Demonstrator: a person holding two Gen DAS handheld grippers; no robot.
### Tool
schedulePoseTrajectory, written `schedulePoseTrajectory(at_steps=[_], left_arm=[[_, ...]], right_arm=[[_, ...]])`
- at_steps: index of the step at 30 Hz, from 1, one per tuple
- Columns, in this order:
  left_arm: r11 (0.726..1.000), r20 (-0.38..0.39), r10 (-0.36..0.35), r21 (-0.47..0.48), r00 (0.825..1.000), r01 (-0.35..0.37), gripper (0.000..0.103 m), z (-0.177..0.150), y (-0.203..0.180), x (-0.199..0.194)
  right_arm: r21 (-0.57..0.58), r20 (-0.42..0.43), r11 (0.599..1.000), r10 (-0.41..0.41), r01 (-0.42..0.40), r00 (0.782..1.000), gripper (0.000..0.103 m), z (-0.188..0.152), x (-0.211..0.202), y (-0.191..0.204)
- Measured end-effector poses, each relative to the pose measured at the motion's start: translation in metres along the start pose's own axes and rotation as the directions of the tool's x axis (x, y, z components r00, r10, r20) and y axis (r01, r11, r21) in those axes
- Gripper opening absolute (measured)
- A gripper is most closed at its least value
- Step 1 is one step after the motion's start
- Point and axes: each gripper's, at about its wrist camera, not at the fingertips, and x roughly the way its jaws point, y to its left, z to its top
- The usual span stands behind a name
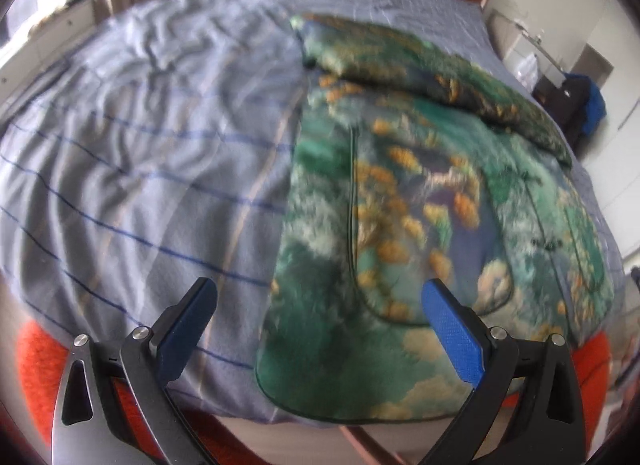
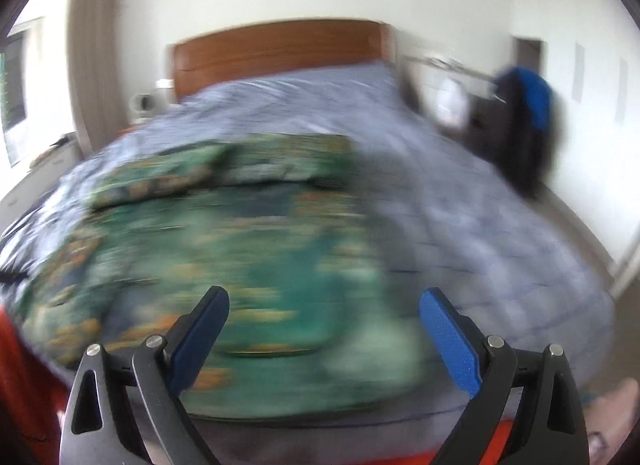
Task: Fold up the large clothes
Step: 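Grasp the jacket hem with the left tool while the right tool grasps it too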
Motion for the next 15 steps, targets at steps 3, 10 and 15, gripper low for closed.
schedulePoseTrajectory(at_steps=[3, 10, 15], left_arm=[[0.999, -0.062, -0.037, 0.009, 0.997, 0.038, 0.102, -0.005, 0.002, 0.02], [0.992, -0.147, -0.105, 0.048, 0.984, 0.113, 0.093, -0.006, -0.008, 0.03], [0.987, -0.2, -0.065, 0.133, 0.978, 0.093, 0.012, -0.007, -0.027, 0.023]], right_arm=[[0.045, -0.149, 0.997, 0.069, -0.063, 0.986, 0.097, 0.012, 0.026, -0.046], [0.123, -0.426, 0.962, 0.272, -0.243, 0.863, 0.096, 0.002, 0.106, -0.059], [0.094, -0.543, 0.936, 0.333, -0.338, 0.771, 0.015, -0.001, 0.115, -0.023]])
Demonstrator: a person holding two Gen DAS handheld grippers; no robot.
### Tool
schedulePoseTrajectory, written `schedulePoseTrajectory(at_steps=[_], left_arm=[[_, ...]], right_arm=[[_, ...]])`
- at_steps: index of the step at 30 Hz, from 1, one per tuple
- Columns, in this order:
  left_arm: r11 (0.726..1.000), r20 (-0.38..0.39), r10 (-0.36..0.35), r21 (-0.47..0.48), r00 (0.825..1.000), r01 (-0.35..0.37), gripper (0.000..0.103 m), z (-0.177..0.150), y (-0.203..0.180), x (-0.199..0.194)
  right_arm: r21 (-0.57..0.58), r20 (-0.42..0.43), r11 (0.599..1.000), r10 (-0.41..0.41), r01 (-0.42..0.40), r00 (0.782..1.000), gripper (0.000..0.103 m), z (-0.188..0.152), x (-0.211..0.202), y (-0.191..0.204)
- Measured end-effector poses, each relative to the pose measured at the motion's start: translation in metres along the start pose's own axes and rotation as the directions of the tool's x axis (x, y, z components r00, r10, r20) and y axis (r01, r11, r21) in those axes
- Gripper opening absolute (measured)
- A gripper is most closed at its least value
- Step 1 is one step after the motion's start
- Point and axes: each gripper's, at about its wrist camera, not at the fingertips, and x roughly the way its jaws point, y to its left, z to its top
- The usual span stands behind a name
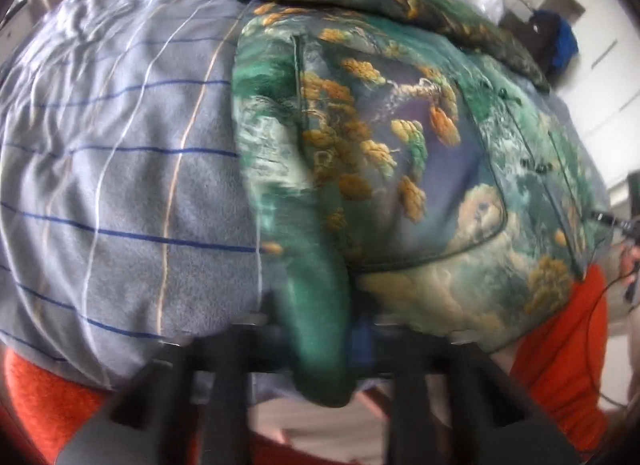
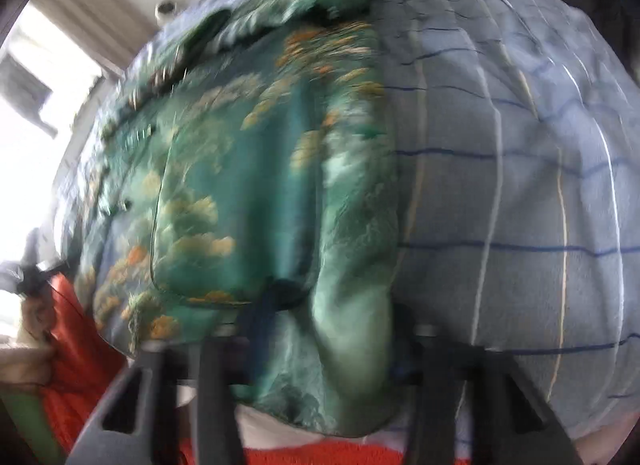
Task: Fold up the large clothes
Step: 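Grasp the jacket hem with the left tool while the right tool grasps it too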
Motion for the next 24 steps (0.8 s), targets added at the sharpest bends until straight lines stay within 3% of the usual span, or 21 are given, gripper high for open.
schedulePoseTrajectory(at_steps=[3, 6, 9, 11, 14, 16, 18, 21, 22, 24], left_arm=[[0.997, 0.009, -0.061, -0.037, 0.998, 0.062, 0.008, 0.004, 0.005, -0.022], [0.981, 0.046, -0.166, -0.096, 0.985, 0.17, 0.007, 0.015, 0.016, -0.053], [0.94, 0.121, -0.285, -0.161, 0.951, 0.302, 0.007, 0.045, 0.03, -0.08], [0.93, 0.17, -0.312, -0.149, 0.935, 0.337, 0.007, 0.077, 0.033, -0.094], [0.946, 0.242, -0.282, -0.09, 0.929, 0.311, 0.007, 0.147, 0.029, -0.109], [0.965, 0.313, -0.228, -0.053, 0.922, 0.257, 0.008, 0.214, 0.019, -0.112], [0.974, 0.344, -0.199, -0.03, 0.918, 0.223, 0.018, 0.278, 0.014, -0.103], [0.976, 0.319, -0.177, -0.068, 0.931, 0.209, 0.027, 0.363, 0.023, -0.071], [0.974, 0.296, -0.153, -0.114, 0.943, 0.194, 0.028, 0.393, 0.026, -0.053], [0.965, 0.235, -0.159, -0.169, 0.959, 0.202, 0.03, 0.415, 0.035, -0.031]], right_arm=[[-0.009, -0.025, 1.0, 0.013, -0.013, 1.0, 0.013, 0.005, -0.017, 0.017], [-0.023, -0.053, 0.997, 0.069, -0.07, 0.996, 0.012, 0.006, -0.041, 0.03], [0.027, -0.046, 0.985, 0.174, -0.173, 0.984, 0.012, 0.022, -0.061, 0.026], [0.05, -0.011, 0.97, 0.239, -0.239, 0.971, 0.011, 0.043, -0.073, 0.015], [0.07, 0.108, 0.946, 0.309, -0.318, 0.945, 0.011, 0.095, -0.097, 0.002], [0.069, 0.201, 0.944, 0.303, -0.322, 0.932, 0.011, 0.144, -0.109, -0.006], [0.085, 0.286, 0.949, 0.269, -0.304, 0.92, 0.011, 0.205, -0.111, -0.018], [0.156, 0.374, 0.952, 0.188, -0.261, 0.908, 0.014, 0.288, -0.087, -0.03], [0.194, 0.388, 0.946, 0.17, -0.261, 0.906, 0.02, 0.316, -0.069, -0.037], [0.243, 0.39, 0.935, 0.15, -0.259, 0.908, 0.036, 0.353, -0.035, -0.046]])
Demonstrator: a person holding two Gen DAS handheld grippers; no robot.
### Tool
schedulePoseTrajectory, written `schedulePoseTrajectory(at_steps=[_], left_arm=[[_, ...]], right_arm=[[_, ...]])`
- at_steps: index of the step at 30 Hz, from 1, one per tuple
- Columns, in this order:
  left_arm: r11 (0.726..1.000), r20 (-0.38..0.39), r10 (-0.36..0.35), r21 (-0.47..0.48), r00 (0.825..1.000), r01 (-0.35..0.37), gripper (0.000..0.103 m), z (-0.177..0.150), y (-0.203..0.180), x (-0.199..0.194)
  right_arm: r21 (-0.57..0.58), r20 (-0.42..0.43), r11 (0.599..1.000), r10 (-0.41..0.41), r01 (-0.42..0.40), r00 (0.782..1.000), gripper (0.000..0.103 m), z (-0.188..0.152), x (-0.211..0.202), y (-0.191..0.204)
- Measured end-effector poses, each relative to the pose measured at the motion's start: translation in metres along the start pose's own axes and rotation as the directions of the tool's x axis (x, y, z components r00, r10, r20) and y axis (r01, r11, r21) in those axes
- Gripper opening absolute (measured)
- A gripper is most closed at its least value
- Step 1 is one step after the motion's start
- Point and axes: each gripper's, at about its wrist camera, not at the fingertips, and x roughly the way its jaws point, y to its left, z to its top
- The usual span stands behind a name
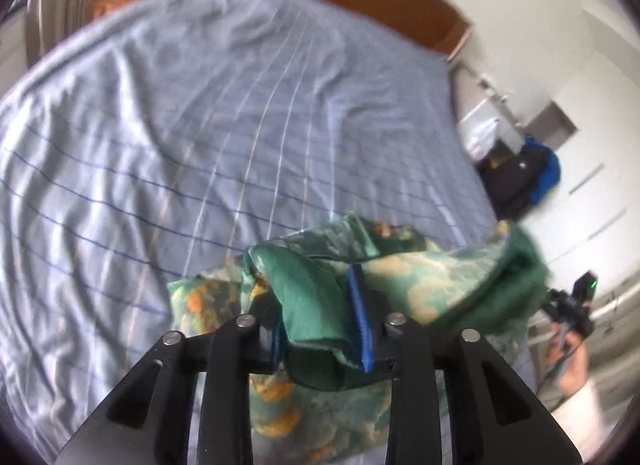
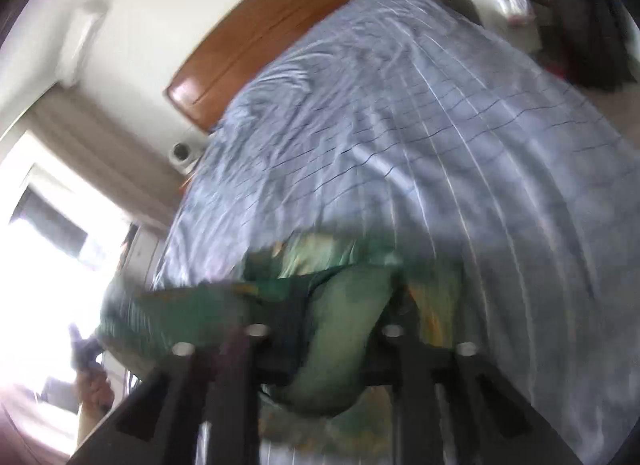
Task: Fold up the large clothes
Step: 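Grasp the jacket hem with the left tool while the right tool grasps it too, then fold the hem up over the collar with both tools and release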
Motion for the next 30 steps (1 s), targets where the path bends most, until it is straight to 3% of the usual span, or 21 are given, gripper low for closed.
schedulePoseTrajectory(at_steps=[1, 2, 3, 6, 9, 12, 13, 14, 15, 16, 17, 18, 19, 20, 21, 23, 24, 25, 26, 28, 30], left_arm=[[1.0, -0.019, 0.0, -0.027, 1.0, -0.001, 0.03, 0.003, 0.006, 0.008], [0.999, -0.034, -0.002, -0.033, 0.999, 0.001, 0.032, -0.001, 0.01, 0.01], [1.0, -0.06, -0.004, -0.024, 0.998, 0.003, 0.033, 0.0, 0.013, 0.018], [1.0, -0.128, 0.006, -0.016, 0.992, -0.008, 0.038, -0.002, 0.022, 0.031], [0.997, -0.174, 0.01, -0.078, 0.985, -0.024, 0.046, -0.004, 0.031, 0.042], [0.986, -0.155, 0.159, -0.013, 0.975, -0.163, 0.055, -0.001, 0.028, 0.04], [0.955, -0.103, 0.297, 0.046, 0.949, -0.294, 0.074, 0.0, 0.022, 0.033], [0.897, -0.027, 0.435, 0.101, 0.9, -0.43, 0.089, 0.0, 0.015, 0.024], [0.806, 0.078, 0.567, 0.154, 0.82, -0.572, 0.093, -0.001, 0.005, 0.013], [0.756, 0.147, 0.613, 0.174, 0.776, -0.631, 0.097, -0.003, 0.0, 0.006], [0.754, 0.172, 0.609, 0.177, 0.775, -0.632, 0.098, -0.007, -0.001, 0.001], [0.803, 0.155, 0.551, 0.17, 0.82, -0.572, 0.098, -0.013, 0.003, -0.003], [0.868, 0.094, 0.463, 0.153, 0.881, -0.473, 0.098, -0.02, 0.011, 0.0], [0.911, 0.034, 0.39, 0.133, 0.92, -0.391, 0.098, -0.028, 0.018, 0.006], [0.939, -0.031, 0.33, 0.113, 0.943, -0.325, 0.098, -0.041, 0.028, 0.018], [0.942, -0.105, 0.328, 0.117, 0.939, -0.316, 0.098, -0.066, 0.039, 0.042], [0.935, -0.142, 0.348, 0.129, 0.927, -0.331, 0.098, -0.081, 0.044, 0.058], [0.938, -0.16, 0.341, 0.122, 0.927, -0.324, 0.089, -0.094, 0.048, 0.068], [0.953, -0.157, 0.299, 0.093, 0.941, -0.288, 0.058, -0.102, 0.051, 0.071], [0.965, -0.096, 0.261, 0.039, 0.96, -0.259, 0.025, -0.11, 0.049, 0.061], [0.975, -0.008, 0.221, 0.012, 0.975, -0.221, 0.017, -0.108, 0.047, 0.04]], right_arm=[[0.037, 0.015, 0.999, -0.02, 0.019, 1.0, 0.042, 0.006, 0.019, -0.006], [0.067, 0.026, 0.998, -0.02, 0.018, 0.999, 0.065, 0.009, 0.032, -0.011], [0.085, 0.052, 0.996, -0.018, 0.013, 0.998, 0.098, 0.009, 0.041, -0.013], [0.065, 0.118, 0.998, 0.018, -0.026, 0.993, 0.102, 0.014, 0.049, -0.012], [0.033, 0.123, 0.999, -0.031, 0.027, 0.992, 0.102, 0.018, 0.041, -0.012], [-0.038, 0.096, 0.996, -0.078, 0.082, 0.992, 0.102, 0.01, 0.034, -0.006], [-0.066, 0.078, 0.992, -0.1, 0.106, 0.992, 0.102, 0.007, 0.035, -0.005], [-0.108, 0.052, 0.986, -0.121, 0.126, 0.991, 0.102, 0.002, 0.036, 0.0], [-0.157, 0.032, 0.976, -0.149, 0.152, 0.988, 0.102, -0.005, 0.038, 0.005], [-0.189, 0.023, 0.967, -0.17, 0.171, 0.985, 0.102, -0.011, 0.041, 0.007], [-0.235, 0.009, 0.953, -0.195, 0.191, 0.981, 0.102, -0.017, 0.045, 0.012], [-0.263, -0.005, 0.943, -0.212, 0.203, 0.977, 0.102, -0.022, 0.049, 0.013], [-0.277, -0.017, 0.938, -0.221, 0.208, 0.975, 0.102, -0.027, 0.052, 0.013], [-0.282, -0.033, 0.936, -0.228, 0.21, 0.973, 0.102, -0.032, 0.057, 0.011], [-0.279, -0.044, 0.936, -0.236, 0.215, 0.971, 0.102, -0.035, 0.061, 0.009], [-0.265, -0.07, 0.939, -0.246, 0.22, 0.967, 0.102, -0.039, 0.075, 0.002], [-0.262, -0.101, 0.937, -0.264, 0.23, 0.959, 0.095, -0.044, 0.085, -0.001], [-0.264, -0.118, 0.936, -0.27, 0.232, 0.956, 0.08, -0.047, 0.091, -0.003], [-0.277, -0.125, 0.928, -0.291, 0.249, 0.948, 0.035, -0.052, 0.096, -0.003], [-0.271, -0.088, 0.918, -0.323, 0.29, 0.942, 0.023, -0.056, 0.092, 0.0], [-0.281, -0.02, 0.914, -0.312, 0.294, 0.95, 0.019, -0.057, 0.077, 0.012]])
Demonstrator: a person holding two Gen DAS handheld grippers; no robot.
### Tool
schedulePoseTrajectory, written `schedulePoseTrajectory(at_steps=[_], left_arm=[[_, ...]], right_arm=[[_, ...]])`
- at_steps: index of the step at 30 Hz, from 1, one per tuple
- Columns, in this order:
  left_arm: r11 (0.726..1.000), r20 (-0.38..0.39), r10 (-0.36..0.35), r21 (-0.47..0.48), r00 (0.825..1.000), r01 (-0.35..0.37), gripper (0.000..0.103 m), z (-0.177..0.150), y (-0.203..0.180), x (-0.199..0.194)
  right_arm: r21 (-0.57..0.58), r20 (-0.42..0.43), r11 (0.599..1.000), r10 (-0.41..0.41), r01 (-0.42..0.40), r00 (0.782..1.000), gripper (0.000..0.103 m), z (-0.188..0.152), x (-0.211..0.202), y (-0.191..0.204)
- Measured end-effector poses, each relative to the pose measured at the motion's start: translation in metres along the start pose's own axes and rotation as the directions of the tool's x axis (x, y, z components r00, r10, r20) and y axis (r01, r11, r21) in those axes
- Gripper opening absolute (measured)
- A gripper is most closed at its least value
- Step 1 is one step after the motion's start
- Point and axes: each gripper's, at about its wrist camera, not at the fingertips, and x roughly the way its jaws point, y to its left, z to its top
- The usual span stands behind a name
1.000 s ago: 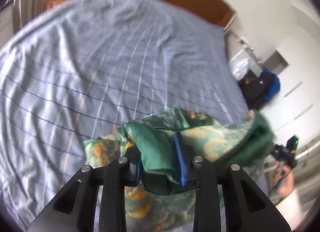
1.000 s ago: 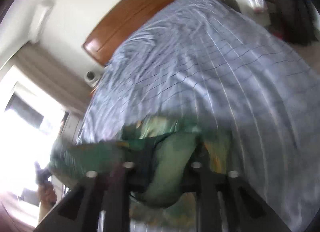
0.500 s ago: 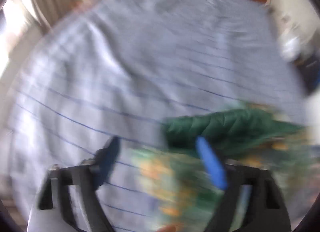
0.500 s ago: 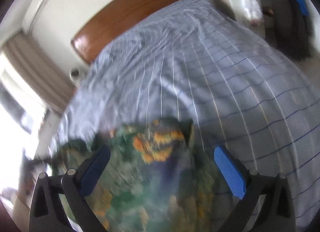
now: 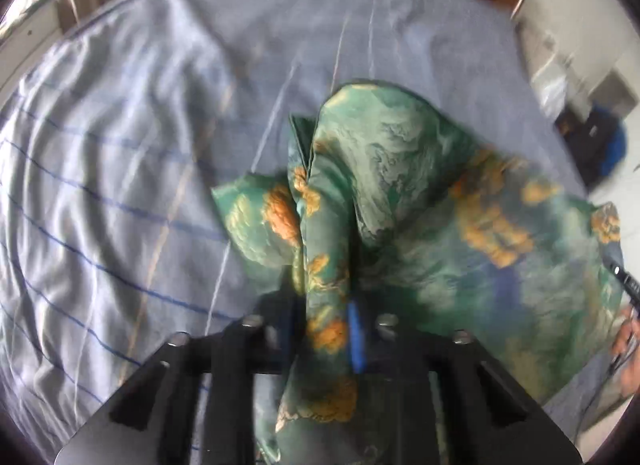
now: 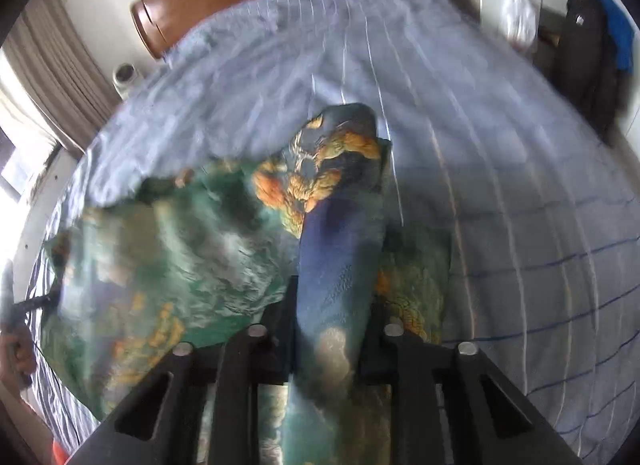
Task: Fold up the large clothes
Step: 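Fold the hem up over the collar with both tools and release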
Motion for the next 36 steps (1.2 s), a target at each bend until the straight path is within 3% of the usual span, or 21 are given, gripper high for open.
schedulePoseTrajectory(at_steps=[2, 4, 6, 8, 9, 11, 14, 15, 17, 20, 22, 24, 26, 27, 28, 30, 31, 33, 36], left_arm=[[0.998, 0.038, -0.035, -0.049, 0.999, 0.037, 0.016, 0.002, 0.008, -0.009], [0.998, 0.027, 0.001, -0.065, 1.0, 0.001, 0.017, 0.0, 0.009, 0.005], [0.997, 0.001, 0.063, -0.046, 0.998, -0.063, 0.022, -0.008, 0.007, 0.031], [0.993, 0.03, 0.112, -0.033, 0.993, -0.111, 0.048, -0.017, 0.004, 0.04], [0.991, 0.045, 0.135, -0.031, 0.99, -0.133, 0.056, -0.019, 0.002, 0.04], [0.982, 0.067, 0.183, -0.052, 0.981, -0.18, 0.086, -0.02, 0.01, 0.031], [0.985, 0.093, 0.156, -0.086, 0.983, -0.148, 0.089, -0.021, 0.021, 0.007], [0.985, 0.124, 0.155, -0.097, 0.98, -0.144, 0.089, -0.021, 0.022, -0.006], [0.988, 0.188, 0.148, -0.08, 0.971, -0.135, 0.089, -0.023, 0.019, -0.029], [0.996, 0.269, 0.085, 0.007, 0.959, -0.09, 0.091, -0.036, -0.001, -0.058], [0.994, 0.291, 0.023, 0.095, 0.957, -0.052, 0.097, -0.052, -0.019, -0.065], [0.987, 0.269, 0.011, 0.154, 0.963, -0.054, 0.1, -0.063, -0.03, -0.053], [0.973, 0.171, 0.108, 0.182, 0.979, -0.139, 0.101, -0.069, -0.03, -0.013], [0.972, 0.125, 0.147, 0.163, 0.981, -0.167, 0.101, -0.07, -0.024, 0.003], [0.979, 0.113, 0.141, 0.131, 0.984, -0.155, 0.101, -0.07, -0.016, 0.007], [0.989, 0.138, 0.139, 0.028, 0.981, -0.144, 0.1, -0.071, -0.005, -0.012], [0.99, 0.157, 0.138, 0.017, 0.978, -0.143, 0.099, -0.072, -0.006, -0.022], [0.986, 0.198, 0.149, 0.051, 0.969, -0.162, 0.099, -0.079, -0.014, -0.048], [0.972, 0.241, 0.181, 0.103, 0.954, -0.21, 0.1, -0.092, -0.03, -0.072]], right_arm=[[-0.023, 0.126, 1.0, 0.012, -0.009, 0.992, 0.019, 0.001, -0.032, 0.008], [-0.023, 0.19, 0.999, 0.029, -0.025, 0.981, 0.019, 0.0, -0.044, 0.01], [-0.009, 0.175, 1.0, 0.006, -0.004, 0.985, 0.019, -0.003, -0.025, 0.008], [0.004, 0.085, 0.998, -0.06, 0.06, 0.995, 0.022, -0.013, 0.016, 0.003], [0.007, 0.028, 0.996, -0.09, 0.089, 0.996, 0.024, -0.024, 0.043, -0.002], [0.035, 0.031, 0.996, -0.088, 0.087, 0.996, 0.026, -0.036, 0.056, -0.007], [0.093, 0.079, 0.995, -0.03, 0.023, 0.996, 0.039, -0.04, 0.048, -0.021], [0.107, 0.087, 0.994, -0.002, -0.007, 0.996, 0.054, -0.039, 0.039, -0.027], [0.126, 0.122, 0.991, 0.027, -0.042, 0.992, 0.074, -0.037, 0.019, -0.031], [0.125, 0.24, 0.99, 0.039, -0.071, 0.97, 0.075, -0.037, -0.03, -0.027], [0.077, 0.254, 0.986, 0.122, -0.146, 0.96, 0.075, -0.045, -0.06, -0.021], [0.023, 0.225, 0.962, 0.259, -0.271, 0.939, 0.075, -0.061, -0.074, -0.01], [0.002, 0.111, 0.931, 0.362, -0.365, 0.926, 0.075, -0.082, -0.065, -0.002], [0.005, 0.037, 0.938, 0.347, -0.347, 0.937, 0.073, -0.091, -0.05, 0.0], [0.0, -0.004, 0.959, 0.284, -0.284, 0.959, 0.071, -0.097, -0.039, -0.001], [-0.042, -0.014, 0.994, 0.102, -0.103, 0.995, 0.054, -0.108, -0.027, -0.004], [-0.063, 0.035, 0.997, 0.041, -0.039, 0.999, 0.054, -0.111, -0.037, 0.0], [-0.086, 0.128, 0.996, -0.022, 0.033, 0.992, 0.074, -0.116, -0.063, 0.014], [-0.149, 0.216, 0.989, 0.015, 0.018, 0.976, 0.078, -0.132, -0.097, 0.035]])
